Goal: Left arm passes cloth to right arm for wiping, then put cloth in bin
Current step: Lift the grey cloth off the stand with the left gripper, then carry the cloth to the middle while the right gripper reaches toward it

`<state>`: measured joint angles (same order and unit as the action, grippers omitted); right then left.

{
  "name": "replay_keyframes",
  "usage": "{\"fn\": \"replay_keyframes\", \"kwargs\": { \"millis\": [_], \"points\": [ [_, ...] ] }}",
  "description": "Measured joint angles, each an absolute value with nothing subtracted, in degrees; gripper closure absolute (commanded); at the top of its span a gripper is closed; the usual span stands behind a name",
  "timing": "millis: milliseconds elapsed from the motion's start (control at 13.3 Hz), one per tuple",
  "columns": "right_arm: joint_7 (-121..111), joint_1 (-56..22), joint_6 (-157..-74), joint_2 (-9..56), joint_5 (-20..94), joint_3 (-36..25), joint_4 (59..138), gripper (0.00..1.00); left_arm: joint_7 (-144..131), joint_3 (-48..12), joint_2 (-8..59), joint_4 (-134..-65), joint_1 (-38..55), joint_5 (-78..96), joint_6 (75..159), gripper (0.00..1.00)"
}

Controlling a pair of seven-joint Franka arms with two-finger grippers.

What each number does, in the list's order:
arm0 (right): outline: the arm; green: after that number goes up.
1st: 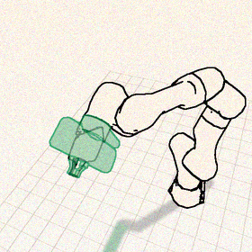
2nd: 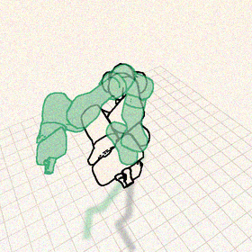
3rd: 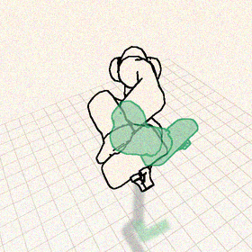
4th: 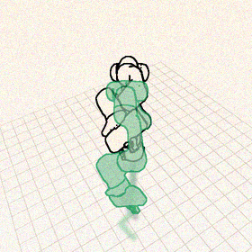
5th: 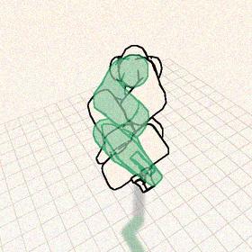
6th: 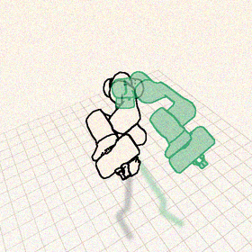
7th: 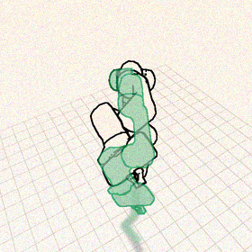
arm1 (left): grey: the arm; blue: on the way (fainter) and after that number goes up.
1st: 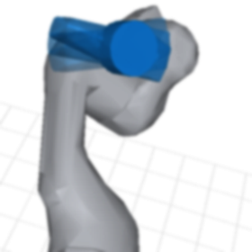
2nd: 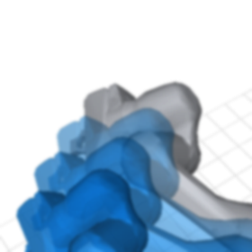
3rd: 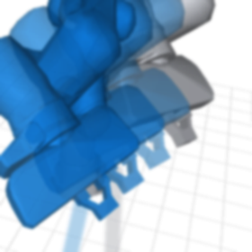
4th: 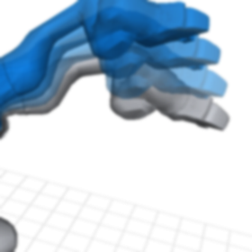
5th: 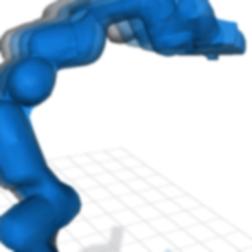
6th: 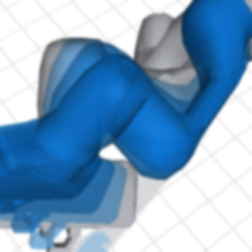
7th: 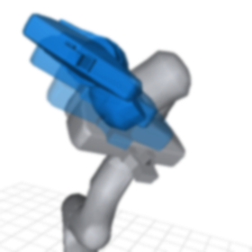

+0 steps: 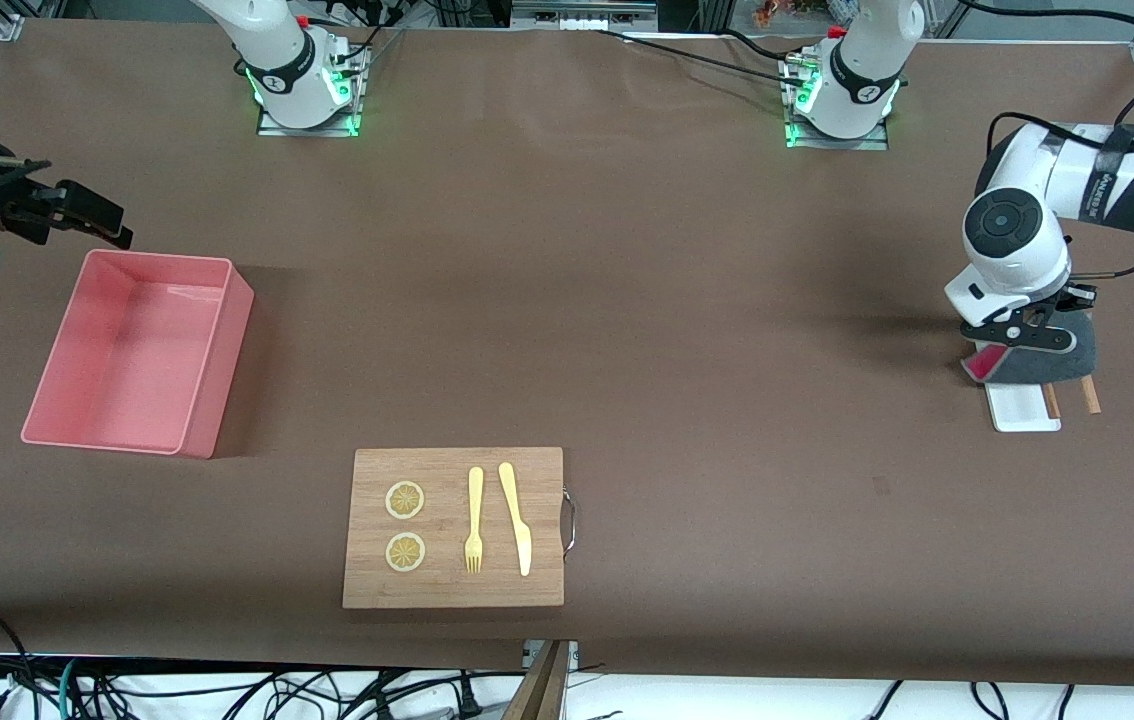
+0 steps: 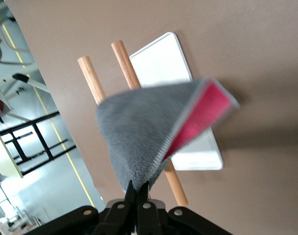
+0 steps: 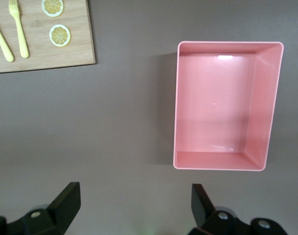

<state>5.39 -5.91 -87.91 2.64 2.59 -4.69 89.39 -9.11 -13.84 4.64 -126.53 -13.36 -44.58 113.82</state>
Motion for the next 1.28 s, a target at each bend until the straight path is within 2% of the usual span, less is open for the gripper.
{"fn": "replay_keyframes", "kwargs": {
  "millis": [300, 526, 751, 976, 1277],
  "points": [
    [5.21, -5.69, -88.62, 4.5, 2.59, -4.72, 89.24, 0.0, -3.13, -18.24, 4.01, -112.92, -13.29, -28.99, 98.85, 1.0],
    [-1.93, -6.29, -82.73, 4.58, 2.6, -3.65, 89.05, 0.0, -4.43, -23.0, 4.04, -103.65, -13.12, -18.54, 91.83, 1.0],
    [-16.02, -7.16, -81.7, 4.59, 3.62, -2.53, 89.03, 0.0, -12.25, -24.19, 5.04, -97.62, -12.6, -2.81, 90.61, 1.0],
    [-32.05, -7.16, -81.74, 5.98, 14.57, -2.44, 89.14, 0.0, -26.22, -24.29, 8.02, -94.25, -10.19, 11.49, 90.81, 1.0],
    [-50.57, -7.59, -85.98, 12.35, 24.26, -2.05, 89.22, 0.0, -47.51, -24.58, 15.28, -83.84, 0.1, 14.02, 92.15, 1.0]
  ]
}}
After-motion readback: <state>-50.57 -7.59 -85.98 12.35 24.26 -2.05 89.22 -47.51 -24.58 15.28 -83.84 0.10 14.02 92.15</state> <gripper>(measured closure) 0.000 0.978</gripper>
